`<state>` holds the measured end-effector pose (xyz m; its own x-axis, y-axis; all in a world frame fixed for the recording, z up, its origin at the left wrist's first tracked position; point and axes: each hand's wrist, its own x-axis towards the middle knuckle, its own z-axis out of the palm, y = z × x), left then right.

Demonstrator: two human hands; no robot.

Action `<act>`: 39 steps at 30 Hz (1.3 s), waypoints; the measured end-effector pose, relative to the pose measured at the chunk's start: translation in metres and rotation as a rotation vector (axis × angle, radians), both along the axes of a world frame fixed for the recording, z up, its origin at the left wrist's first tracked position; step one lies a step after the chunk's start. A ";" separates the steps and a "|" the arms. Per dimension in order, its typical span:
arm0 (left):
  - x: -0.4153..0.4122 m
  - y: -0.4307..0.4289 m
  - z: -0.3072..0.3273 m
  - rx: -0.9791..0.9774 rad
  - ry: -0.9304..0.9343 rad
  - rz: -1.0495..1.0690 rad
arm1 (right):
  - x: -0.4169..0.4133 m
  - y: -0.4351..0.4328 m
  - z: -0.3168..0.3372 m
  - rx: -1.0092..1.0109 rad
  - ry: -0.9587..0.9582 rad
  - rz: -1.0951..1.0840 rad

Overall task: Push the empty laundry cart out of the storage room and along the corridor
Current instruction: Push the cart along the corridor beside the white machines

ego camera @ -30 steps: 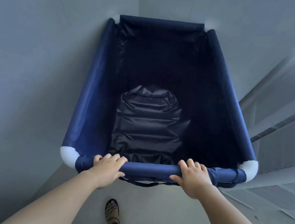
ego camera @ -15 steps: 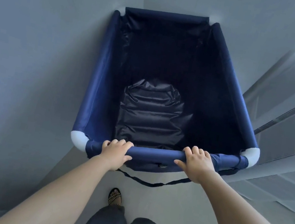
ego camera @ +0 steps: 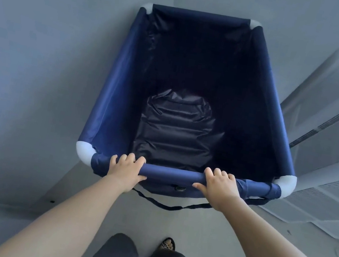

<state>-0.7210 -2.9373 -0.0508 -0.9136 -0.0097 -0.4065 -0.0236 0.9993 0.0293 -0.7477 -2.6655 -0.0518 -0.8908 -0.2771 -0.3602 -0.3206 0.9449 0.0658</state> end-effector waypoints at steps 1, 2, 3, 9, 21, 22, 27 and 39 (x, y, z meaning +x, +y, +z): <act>0.006 0.000 0.000 0.005 -0.009 -0.003 | 0.007 0.000 0.000 0.003 -0.004 -0.005; 0.011 0.000 0.000 0.012 -0.017 -0.008 | 0.014 0.000 0.001 0.007 -0.006 -0.008; 0.017 -0.001 -0.001 0.022 -0.024 -0.014 | 0.020 -0.001 0.002 0.013 -0.007 -0.012; 0.052 -0.011 0.001 0.036 0.005 -0.070 | 0.066 -0.009 0.004 0.039 -0.023 -0.063; 0.140 -0.043 -0.002 0.065 -0.043 -0.243 | 0.197 -0.040 -0.004 0.044 0.019 -0.243; 0.147 -0.046 -0.002 0.061 -0.046 -0.257 | 0.208 -0.043 -0.006 0.039 0.031 -0.254; 0.173 -0.061 -0.002 0.047 -0.023 -0.311 | 0.248 -0.056 -0.012 -0.020 0.067 -0.301; 0.170 -0.069 0.004 0.017 -0.044 -0.349 | 0.260 -0.057 -0.018 -0.268 0.055 -0.353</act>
